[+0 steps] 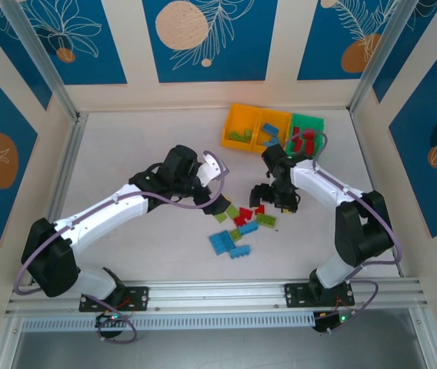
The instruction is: Sort the legos into containers by color
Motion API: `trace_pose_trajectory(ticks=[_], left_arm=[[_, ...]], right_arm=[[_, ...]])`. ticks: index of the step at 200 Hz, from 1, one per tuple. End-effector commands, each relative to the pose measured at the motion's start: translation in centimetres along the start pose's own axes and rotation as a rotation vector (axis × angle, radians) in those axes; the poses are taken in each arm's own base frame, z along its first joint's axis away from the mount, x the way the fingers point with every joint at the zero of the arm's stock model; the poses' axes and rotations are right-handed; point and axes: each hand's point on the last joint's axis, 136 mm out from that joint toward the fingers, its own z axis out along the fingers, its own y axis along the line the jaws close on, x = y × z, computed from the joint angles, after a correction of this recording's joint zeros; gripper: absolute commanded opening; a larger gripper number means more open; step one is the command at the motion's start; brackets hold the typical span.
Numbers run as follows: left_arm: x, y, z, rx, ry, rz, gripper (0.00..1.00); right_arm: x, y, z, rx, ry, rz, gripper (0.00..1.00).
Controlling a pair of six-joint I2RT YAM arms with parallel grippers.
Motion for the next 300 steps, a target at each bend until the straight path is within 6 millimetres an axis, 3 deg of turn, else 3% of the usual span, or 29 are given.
trace_pose_trajectory(ticks=[1,79,149,239,271,300], left_arm=[[-1.4,-1.4,-0.6,0.049,-0.047,0.014,1.00],[-0.6,-1.4,-0.9,0.035,-0.031,0.007,1.00],[-0.4,-1.5,-0.5,0.044,-0.025,0.010,1.00],[0.5,-1.4,-1.2,0.015,-0.031,-0.006,1.00],[0.2,-1.5,-1.3,0.017,-0.039,0.002,1.00],[-0.8,-1.6,-2.0,0.008,-0.072,0.017,1.00]], right_arm=[[0.7,0.7,1.5,-0.030,0.066,0.024,0.94],[2.9,-0.6,4.2,0.021,0.151,0.033,0.94],[1.0,-0.8,6.0,0.052,0.171,0.059,0.90],[2.2,-3.6,6.1,0.186,0.194,0.128,0.69],[1.0,-2.8,4.7,0.150,0.133,0.130,0.56],[-1.7,-1.3,0.1,0.069,-0.010,0.132,0.48]])
